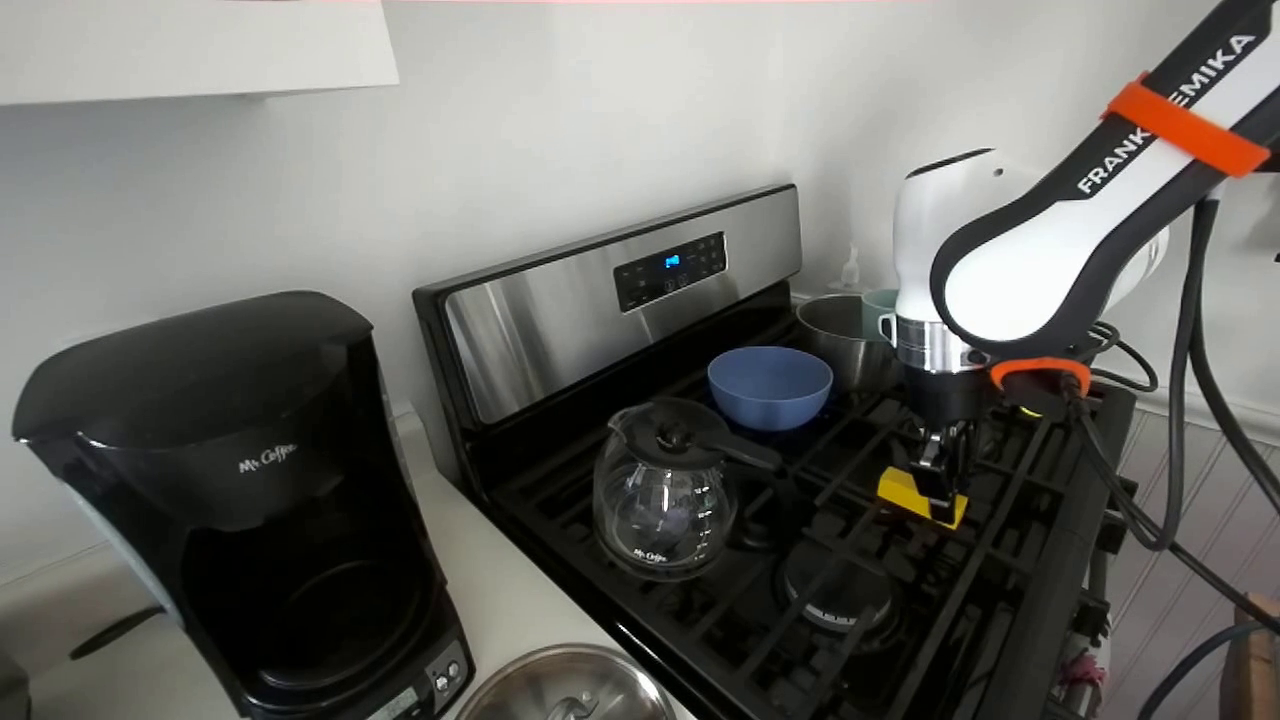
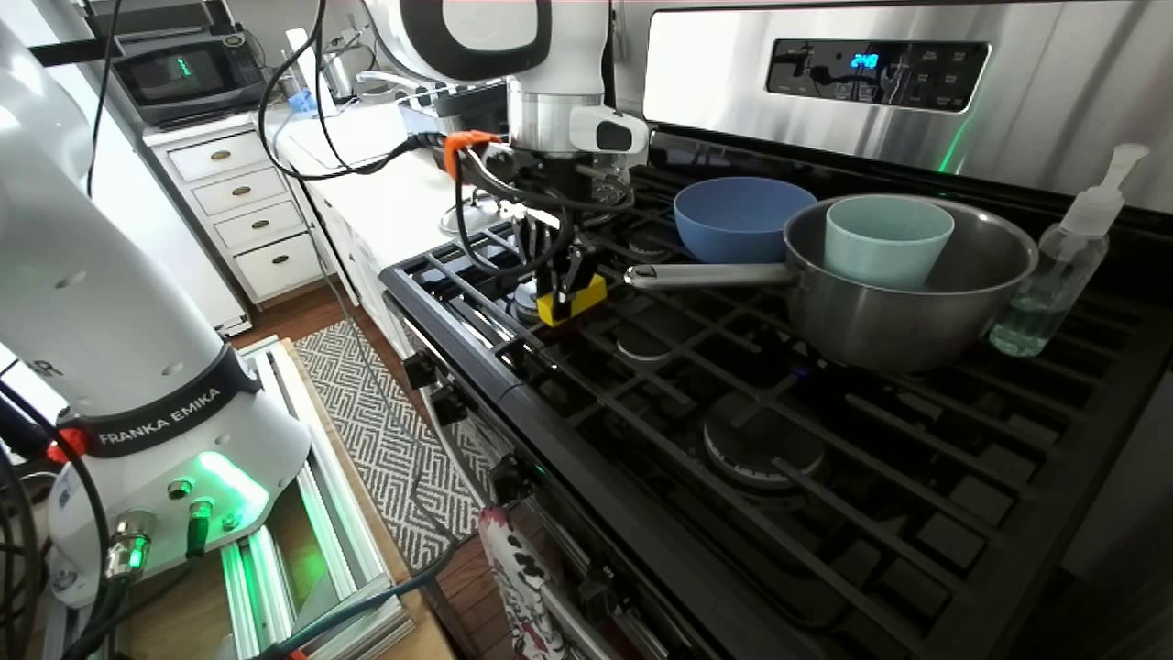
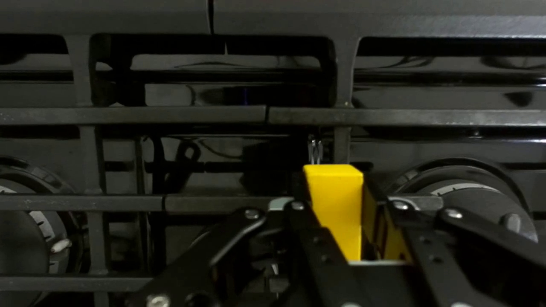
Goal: Put the yellow object in the blue bowl
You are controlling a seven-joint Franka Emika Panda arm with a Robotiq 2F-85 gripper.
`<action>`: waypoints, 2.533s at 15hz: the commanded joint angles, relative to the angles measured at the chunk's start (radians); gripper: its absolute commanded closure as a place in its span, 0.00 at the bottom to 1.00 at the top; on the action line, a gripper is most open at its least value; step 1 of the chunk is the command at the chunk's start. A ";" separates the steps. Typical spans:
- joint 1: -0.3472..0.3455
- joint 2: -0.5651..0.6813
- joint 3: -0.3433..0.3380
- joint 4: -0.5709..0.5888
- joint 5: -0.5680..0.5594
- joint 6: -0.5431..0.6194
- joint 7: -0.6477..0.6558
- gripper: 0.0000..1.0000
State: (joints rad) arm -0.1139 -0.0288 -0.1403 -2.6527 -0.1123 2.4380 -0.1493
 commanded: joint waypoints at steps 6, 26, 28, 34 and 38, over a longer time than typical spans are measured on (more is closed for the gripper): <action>0.014 -0.242 0.049 -0.018 -0.067 -0.054 0.054 0.92; -0.021 0.023 -0.020 0.488 0.150 -0.291 0.087 0.92; -0.027 0.078 -0.024 0.538 0.163 -0.307 0.083 0.92; -0.054 0.253 -0.020 0.685 0.215 -0.325 0.061 0.92; -0.070 0.339 -0.015 0.782 0.214 -0.348 0.083 0.92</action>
State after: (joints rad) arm -0.1643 0.2381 -0.1633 -1.9745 0.0716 2.1477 -0.0674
